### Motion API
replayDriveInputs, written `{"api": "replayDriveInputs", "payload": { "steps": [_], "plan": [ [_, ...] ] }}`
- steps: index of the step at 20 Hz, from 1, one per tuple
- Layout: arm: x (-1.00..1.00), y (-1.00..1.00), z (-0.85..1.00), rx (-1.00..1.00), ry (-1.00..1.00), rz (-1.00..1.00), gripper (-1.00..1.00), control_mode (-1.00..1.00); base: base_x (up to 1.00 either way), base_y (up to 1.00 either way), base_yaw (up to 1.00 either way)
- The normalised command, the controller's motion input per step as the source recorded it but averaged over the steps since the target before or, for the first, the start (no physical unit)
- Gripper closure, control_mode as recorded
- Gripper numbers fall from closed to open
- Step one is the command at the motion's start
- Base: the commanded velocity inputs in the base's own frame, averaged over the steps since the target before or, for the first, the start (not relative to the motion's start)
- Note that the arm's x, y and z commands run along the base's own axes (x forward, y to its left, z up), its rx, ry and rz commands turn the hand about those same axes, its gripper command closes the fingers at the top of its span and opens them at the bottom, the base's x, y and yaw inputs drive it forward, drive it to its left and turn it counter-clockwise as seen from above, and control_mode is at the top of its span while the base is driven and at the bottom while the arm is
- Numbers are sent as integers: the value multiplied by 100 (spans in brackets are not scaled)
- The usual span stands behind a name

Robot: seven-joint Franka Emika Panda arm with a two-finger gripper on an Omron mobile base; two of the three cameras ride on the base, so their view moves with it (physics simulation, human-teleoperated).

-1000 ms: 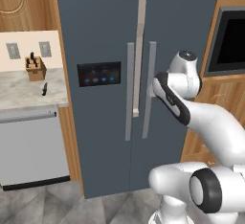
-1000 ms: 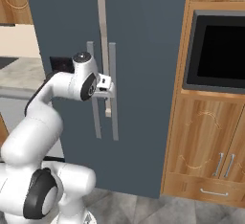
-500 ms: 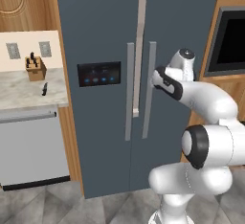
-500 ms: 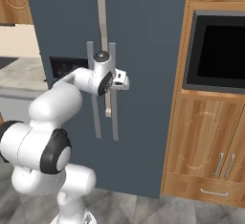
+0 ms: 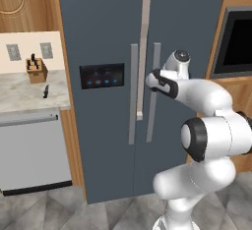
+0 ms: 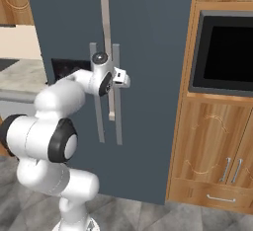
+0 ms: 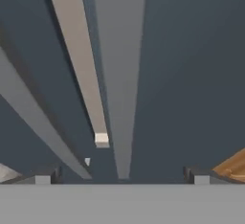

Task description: Retrieve the butter from the fridge and place it on a plate on the dining table. Then retrieve the butter knife by the fridge and place it near the plate.

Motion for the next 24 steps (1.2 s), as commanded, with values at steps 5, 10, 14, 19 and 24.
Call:
{"api": "replayDriveInputs", "payload": {
  "steps": [5, 10, 14, 19, 24],
  "plan": [
    [63, -12, -21, 0, -9, 1, -100, -100, 0, 0, 0],
    [45, -23, -23, 0, -13, 8, -100, -100, 0, 0, 0],
    [66, -14, -23, 0, -2, 7, -100, -100, 0, 0, 0],
    [81, 1, -11, 0, 0, 0, -100, -100, 0, 0, 0],
    [72, 6, -6, 0, 0, 0, 100, -100, 0, 0, 0]
  ]
}}
